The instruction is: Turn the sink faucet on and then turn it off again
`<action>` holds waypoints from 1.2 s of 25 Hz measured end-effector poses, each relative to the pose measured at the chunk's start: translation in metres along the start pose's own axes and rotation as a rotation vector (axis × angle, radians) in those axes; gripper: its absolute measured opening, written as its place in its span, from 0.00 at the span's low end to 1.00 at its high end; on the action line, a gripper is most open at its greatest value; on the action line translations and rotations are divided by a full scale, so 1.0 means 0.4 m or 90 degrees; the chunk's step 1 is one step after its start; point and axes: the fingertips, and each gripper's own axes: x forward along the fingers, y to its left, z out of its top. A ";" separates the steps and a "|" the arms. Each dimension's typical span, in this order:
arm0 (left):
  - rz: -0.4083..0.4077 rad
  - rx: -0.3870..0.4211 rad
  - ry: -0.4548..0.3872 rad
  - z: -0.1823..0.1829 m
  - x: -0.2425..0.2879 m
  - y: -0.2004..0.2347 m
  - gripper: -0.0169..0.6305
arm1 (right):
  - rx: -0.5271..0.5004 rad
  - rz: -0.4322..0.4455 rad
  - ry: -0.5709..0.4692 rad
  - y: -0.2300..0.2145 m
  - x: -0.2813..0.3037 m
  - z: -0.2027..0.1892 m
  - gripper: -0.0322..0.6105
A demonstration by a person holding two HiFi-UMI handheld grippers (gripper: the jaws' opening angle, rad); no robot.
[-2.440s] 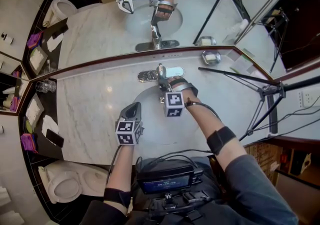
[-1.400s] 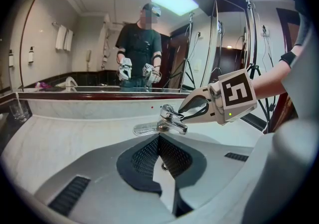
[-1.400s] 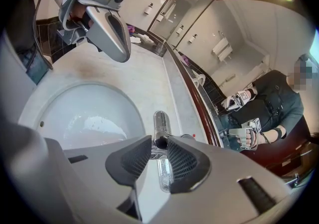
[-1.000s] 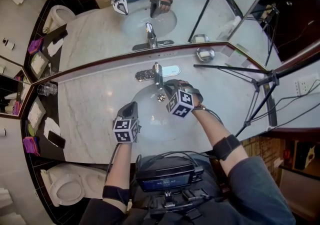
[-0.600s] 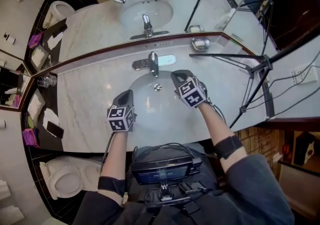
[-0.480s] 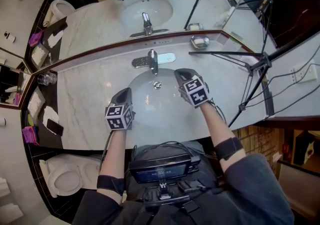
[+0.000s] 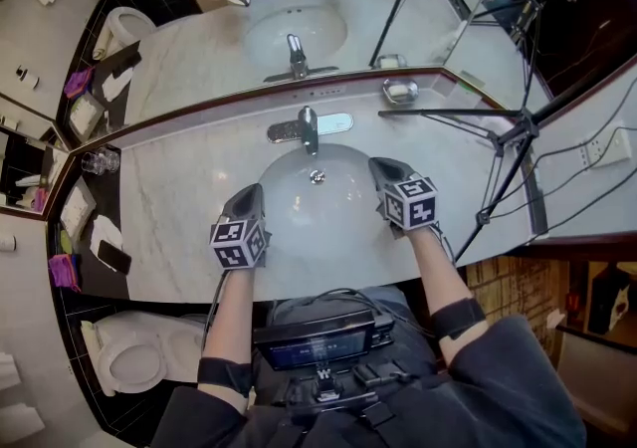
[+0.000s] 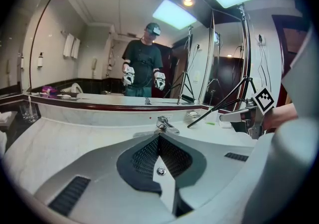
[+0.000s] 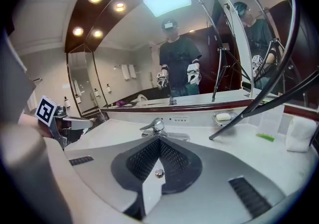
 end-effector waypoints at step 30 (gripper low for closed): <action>-0.058 0.342 0.086 -0.022 0.224 -0.085 0.33 | 0.028 -0.013 -0.001 -0.023 0.044 -0.007 0.08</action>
